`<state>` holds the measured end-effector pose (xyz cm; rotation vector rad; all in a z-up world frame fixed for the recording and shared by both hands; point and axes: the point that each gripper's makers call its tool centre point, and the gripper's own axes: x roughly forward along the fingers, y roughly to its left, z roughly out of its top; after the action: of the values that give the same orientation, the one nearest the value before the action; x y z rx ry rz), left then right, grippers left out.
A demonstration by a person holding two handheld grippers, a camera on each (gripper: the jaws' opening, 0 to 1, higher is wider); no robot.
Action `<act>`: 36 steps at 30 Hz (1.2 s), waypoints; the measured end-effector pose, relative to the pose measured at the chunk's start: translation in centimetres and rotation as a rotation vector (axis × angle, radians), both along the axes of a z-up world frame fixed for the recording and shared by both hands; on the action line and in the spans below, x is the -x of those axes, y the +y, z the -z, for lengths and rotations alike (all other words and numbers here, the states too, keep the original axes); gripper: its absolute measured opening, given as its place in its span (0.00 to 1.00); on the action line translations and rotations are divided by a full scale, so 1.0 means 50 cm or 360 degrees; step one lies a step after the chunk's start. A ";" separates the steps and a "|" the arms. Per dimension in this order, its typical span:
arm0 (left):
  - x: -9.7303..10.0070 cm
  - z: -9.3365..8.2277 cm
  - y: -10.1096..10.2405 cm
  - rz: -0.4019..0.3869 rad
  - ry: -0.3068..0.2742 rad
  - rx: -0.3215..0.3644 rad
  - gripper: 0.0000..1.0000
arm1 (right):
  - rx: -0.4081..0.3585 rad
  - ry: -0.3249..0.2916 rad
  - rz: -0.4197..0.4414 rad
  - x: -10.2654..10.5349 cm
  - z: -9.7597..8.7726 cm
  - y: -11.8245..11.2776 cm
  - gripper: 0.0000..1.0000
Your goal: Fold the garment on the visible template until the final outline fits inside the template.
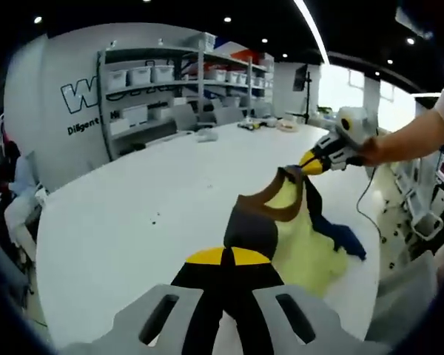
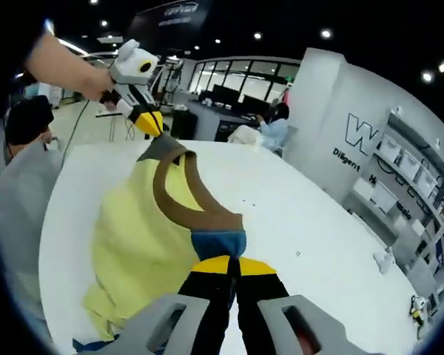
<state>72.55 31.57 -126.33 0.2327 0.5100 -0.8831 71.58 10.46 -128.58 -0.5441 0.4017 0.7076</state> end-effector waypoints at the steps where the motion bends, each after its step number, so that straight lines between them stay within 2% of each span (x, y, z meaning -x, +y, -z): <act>1: -0.017 0.012 -0.006 -0.0005 0.0016 -0.0002 0.04 | 0.0063 -0.0026 0.0036 -0.022 0.008 -0.013 0.00; 7: -0.100 0.081 -0.016 -0.0100 0.0080 -0.0072 0.04 | 0.0126 0.0036 0.0129 -0.080 0.055 -0.028 0.00; 10: -0.130 0.100 -0.028 -0.0126 0.0122 -0.0068 0.04 | 0.0167 0.0111 0.0189 -0.101 0.096 -0.040 0.00; 13: -0.139 0.111 -0.048 -0.0126 0.0148 -0.0067 0.04 | 0.0209 0.0174 0.0221 -0.111 0.129 -0.049 0.00; 14: -0.145 0.128 -0.054 -0.0118 0.0147 -0.0100 0.04 | 0.0215 0.0194 0.0243 -0.116 0.141 -0.053 0.00; 17: -0.155 0.147 -0.059 -0.0116 0.0156 -0.0133 0.04 | 0.0213 0.0232 0.0298 -0.126 0.163 -0.065 0.00; 21: -0.158 0.149 -0.056 -0.0132 0.0141 -0.0145 0.05 | 0.0219 0.0267 0.0310 -0.136 0.188 -0.064 0.00; 25: -0.154 0.153 -0.026 -0.0185 0.0130 -0.0163 0.16 | 0.0240 0.0273 0.0263 -0.145 0.202 -0.049 0.00; 27: -0.144 0.169 -0.003 -0.0217 0.0161 -0.0176 0.19 | 0.0259 0.0279 0.0277 -0.151 0.209 -0.051 0.00; 29: -0.122 0.192 0.019 -0.0243 0.0241 -0.0187 0.20 | 0.0238 0.0312 0.0306 -0.149 0.213 -0.053 0.01; 30: -0.107 0.208 0.027 -0.0252 0.0289 -0.0173 0.20 | 0.0237 0.0291 0.0302 -0.148 0.210 -0.052 0.06; 31: -0.097 0.218 0.032 -0.0254 0.0310 -0.0172 0.20 | 0.0236 0.0295 0.0295 -0.142 0.209 -0.051 0.15; 33: -0.072 0.244 0.041 -0.0242 0.0343 -0.0202 0.19 | 0.0269 0.0286 0.0290 -0.133 0.208 -0.059 0.26; 36: -0.039 0.274 0.049 -0.0260 0.0420 -0.0203 0.20 | 0.0212 0.0263 0.0248 -0.109 0.195 -0.055 0.23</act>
<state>74.48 34.01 -140.03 0.1882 0.8208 -0.7256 77.03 7.71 -138.30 -0.5751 0.6424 0.5797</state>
